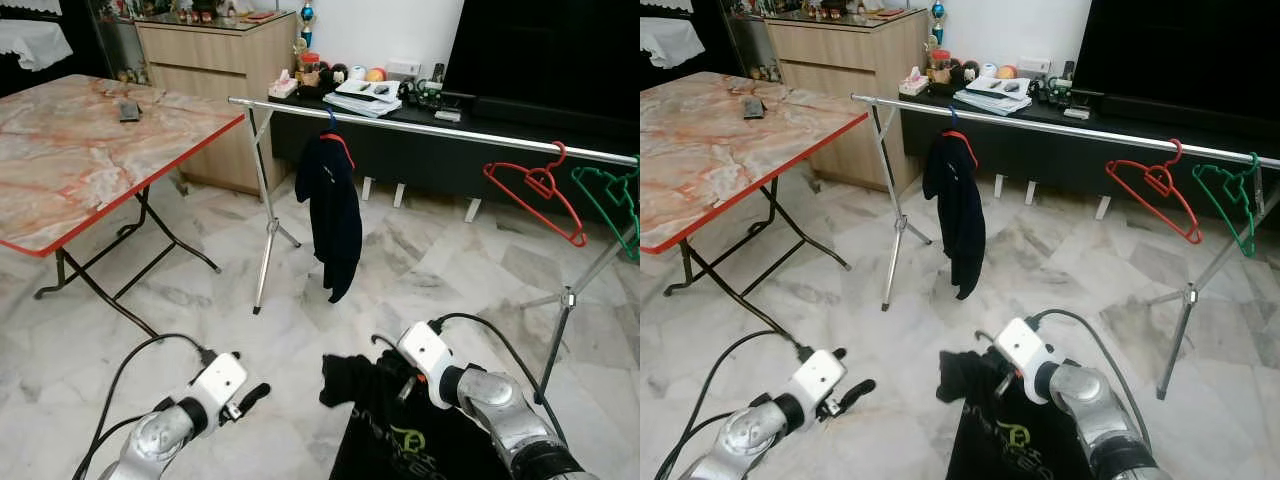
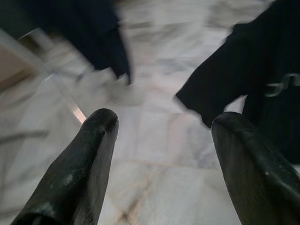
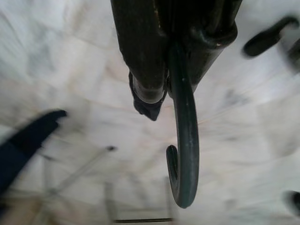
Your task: Hang hanger
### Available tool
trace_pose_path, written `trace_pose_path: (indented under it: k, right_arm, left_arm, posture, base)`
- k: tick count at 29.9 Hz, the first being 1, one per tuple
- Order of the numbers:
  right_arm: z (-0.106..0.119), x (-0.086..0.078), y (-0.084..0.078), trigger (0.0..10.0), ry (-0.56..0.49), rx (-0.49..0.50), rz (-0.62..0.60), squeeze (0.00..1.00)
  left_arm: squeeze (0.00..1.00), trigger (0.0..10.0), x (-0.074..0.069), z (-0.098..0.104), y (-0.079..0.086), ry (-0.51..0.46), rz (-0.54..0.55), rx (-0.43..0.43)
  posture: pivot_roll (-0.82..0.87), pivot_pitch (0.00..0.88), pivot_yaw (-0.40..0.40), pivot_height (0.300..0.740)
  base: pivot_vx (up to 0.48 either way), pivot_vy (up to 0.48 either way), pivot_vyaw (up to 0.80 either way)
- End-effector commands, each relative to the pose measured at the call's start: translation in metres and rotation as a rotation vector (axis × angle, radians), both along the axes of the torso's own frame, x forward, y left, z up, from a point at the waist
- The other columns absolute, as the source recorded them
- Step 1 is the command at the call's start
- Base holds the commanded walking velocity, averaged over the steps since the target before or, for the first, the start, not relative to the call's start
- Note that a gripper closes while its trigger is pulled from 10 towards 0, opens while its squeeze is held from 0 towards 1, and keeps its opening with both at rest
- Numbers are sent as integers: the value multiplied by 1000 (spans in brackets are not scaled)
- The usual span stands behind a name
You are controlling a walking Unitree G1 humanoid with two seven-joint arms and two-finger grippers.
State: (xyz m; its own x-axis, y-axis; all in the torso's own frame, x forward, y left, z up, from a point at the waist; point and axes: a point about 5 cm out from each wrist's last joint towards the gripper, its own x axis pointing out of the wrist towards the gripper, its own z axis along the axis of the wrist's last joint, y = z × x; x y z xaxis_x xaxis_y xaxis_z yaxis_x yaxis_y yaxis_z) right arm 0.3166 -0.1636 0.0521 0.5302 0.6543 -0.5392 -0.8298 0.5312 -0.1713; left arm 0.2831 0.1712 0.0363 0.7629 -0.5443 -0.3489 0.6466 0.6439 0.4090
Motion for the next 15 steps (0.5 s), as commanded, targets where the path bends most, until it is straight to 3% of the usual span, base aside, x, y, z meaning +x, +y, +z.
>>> trace_pose_path:
  k: [1, 7, 15]
  right_arm:
    - [13, 3, 7, 10000, -32, -13, 128, 0]
    - [24, 2, 11, 10000, -23, 1, 246, 0]
    - [42, -1, 16, 10000, -39, 26, 387, 0]
  left_arm:
    - [0, 10000, 1, 1, -5, 32, -87, 61]
    - [0, 10000, 1, 7, -11, 65, -179, 105]
    - [0, 10000, 2, 8, -9, 117, -208, 119]
  posture:
    - [121, 0, -52, 740]
    - [123, 0, -58, 740]
    - [123, 0, -61, 740]
  base:
    - [0, 0, 0]
    - [0, 0, 0]
    - [0, 0, 0]
